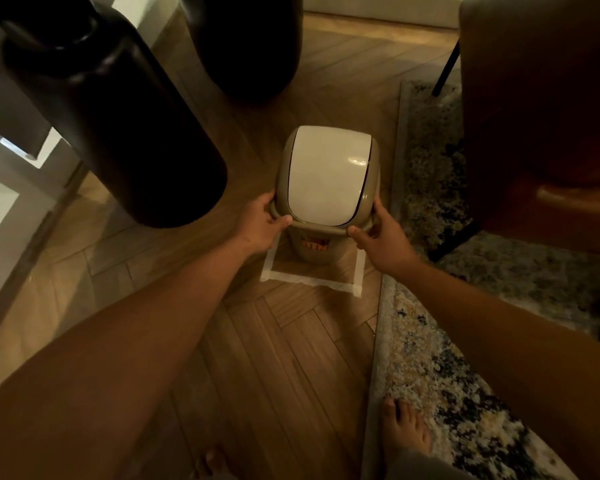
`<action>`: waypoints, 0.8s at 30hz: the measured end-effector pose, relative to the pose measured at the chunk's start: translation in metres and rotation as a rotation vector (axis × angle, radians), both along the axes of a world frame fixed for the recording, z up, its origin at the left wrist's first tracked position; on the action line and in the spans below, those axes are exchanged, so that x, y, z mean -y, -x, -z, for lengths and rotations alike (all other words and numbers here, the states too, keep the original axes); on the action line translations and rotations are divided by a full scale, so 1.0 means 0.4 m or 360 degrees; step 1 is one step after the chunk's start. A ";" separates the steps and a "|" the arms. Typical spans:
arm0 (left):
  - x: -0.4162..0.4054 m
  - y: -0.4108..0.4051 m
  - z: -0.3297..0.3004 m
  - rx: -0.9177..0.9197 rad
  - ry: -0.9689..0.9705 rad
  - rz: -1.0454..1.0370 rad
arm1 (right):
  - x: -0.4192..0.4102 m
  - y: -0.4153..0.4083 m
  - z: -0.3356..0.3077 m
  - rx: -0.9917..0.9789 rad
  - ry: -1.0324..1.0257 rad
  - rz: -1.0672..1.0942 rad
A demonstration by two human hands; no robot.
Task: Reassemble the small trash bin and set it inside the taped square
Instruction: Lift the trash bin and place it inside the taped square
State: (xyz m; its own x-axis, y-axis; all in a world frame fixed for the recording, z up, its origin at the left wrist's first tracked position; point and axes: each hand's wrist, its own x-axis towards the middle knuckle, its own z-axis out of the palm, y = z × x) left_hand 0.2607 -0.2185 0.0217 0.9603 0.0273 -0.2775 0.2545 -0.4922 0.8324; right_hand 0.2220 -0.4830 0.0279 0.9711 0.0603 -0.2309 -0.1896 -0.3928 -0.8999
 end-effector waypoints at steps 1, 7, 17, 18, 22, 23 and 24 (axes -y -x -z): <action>0.002 0.000 -0.003 0.0023 0.0001 0.0048 | 0.005 -0.001 -0.006 0.0009 0.0051 -0.0005; -0.025 -0.010 -0.017 0.0138 -0.0316 0.0217 | 0.041 -0.014 -0.046 0.0263 0.0600 -0.0095; -0.024 -0.021 -0.018 0.0263 -0.0343 0.0335 | 0.040 -0.016 -0.049 0.0326 0.0546 -0.0265; -0.022 -0.022 -0.018 0.0267 -0.0351 0.0327 | 0.040 -0.019 -0.049 0.0332 0.0549 -0.0268; -0.015 -0.023 -0.020 0.0279 -0.0349 0.0284 | 0.044 -0.033 -0.051 0.0295 0.0557 -0.0291; -0.014 -0.024 -0.020 0.0274 -0.0348 0.0280 | 0.046 -0.036 -0.050 0.0273 0.0561 -0.0299; -0.013 -0.025 -0.021 0.0268 -0.0346 0.0275 | 0.047 -0.039 -0.050 0.0247 0.0575 -0.0305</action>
